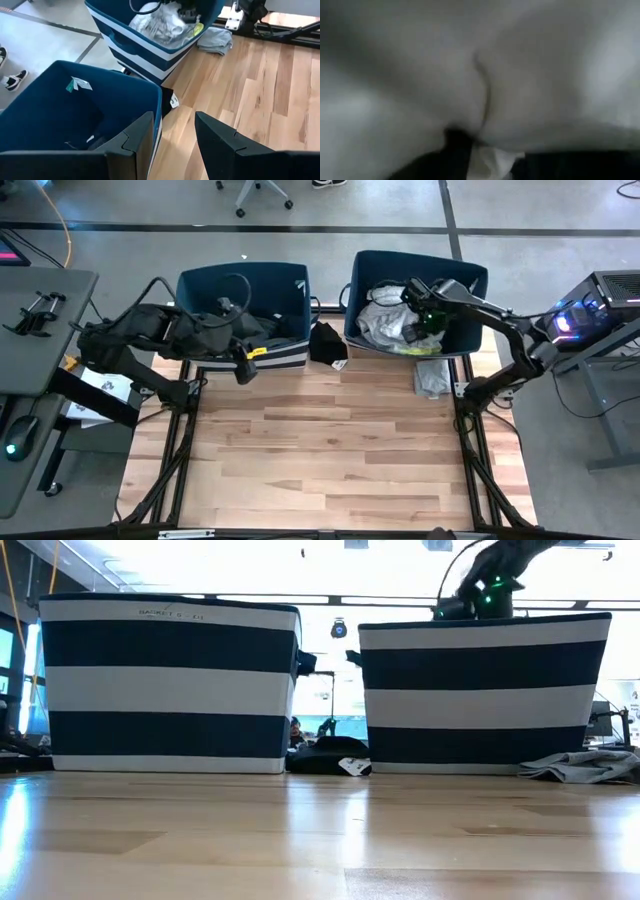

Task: Sort clothes
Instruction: Put the white underwear into the right laundry bin, then put the gray underwear into the right laundry bin

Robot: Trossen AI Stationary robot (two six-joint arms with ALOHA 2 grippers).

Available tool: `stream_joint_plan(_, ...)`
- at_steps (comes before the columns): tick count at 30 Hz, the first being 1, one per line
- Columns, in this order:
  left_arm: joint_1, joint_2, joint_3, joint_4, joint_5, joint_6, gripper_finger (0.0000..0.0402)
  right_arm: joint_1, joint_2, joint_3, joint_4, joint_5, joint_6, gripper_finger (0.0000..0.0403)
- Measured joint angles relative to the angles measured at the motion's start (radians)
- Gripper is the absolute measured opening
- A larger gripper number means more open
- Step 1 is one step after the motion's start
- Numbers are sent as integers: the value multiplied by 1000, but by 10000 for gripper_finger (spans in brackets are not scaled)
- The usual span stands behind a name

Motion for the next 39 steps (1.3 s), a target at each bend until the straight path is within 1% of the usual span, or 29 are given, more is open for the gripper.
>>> stream_joint_plan(3,0,10,0,4,0,-3,131,0,-25,75,-107,5,-3,178)
stream_joint_plan(5,1,13,0,17,0,0,131,8,-55,160,-154,18,4,182)
stream_joint_plan(8,5,13,0,46,-1,1,131,22,-69,280,-287,70,23,183)
stream_joint_plan(10,5,13,0,63,-2,16,131,36,-78,365,-345,97,50,183)
stream_joint_plan(12,5,13,0,74,-2,26,131,55,-102,426,-354,91,62,183)
stream_joint_plan(14,5,13,0,77,-2,27,131,89,-128,462,-327,56,78,183)
stream_joint_plan(18,5,13,0,78,-2,27,131,219,-192,486,-300,40,96,183)
stream_joint_plan(21,5,13,0,82,-2,32,131,381,-242,458,-248,39,114,183)
stream_joint_plan(25,5,13,0,99,-1,78,131,665,-278,372,-154,7,134,183)
stream_joint_plan(27,5,13,0,118,-1,103,131,801,-275,309,-121,13,209,183)
stream_joint_plan(30,5,13,0,128,0,135,131,949,-259,187,-55,23,403,183)
stream_joint_plan(33,5,13,0,137,-1,160,131,1027,-237,53,-38,22,693,183)
stream_joint_plan(36,5,13,0,150,0,177,131,1035,-225,-74,-69,-6,971,183)
stream_joint_plan(37,5,13,0,156,0,179,131,1029,-225,-114,-75,-21,1027,184)
stream_joint_plan(39,5,13,0,170,0,179,131,1009,-226,-186,-71,-50,1069,189)
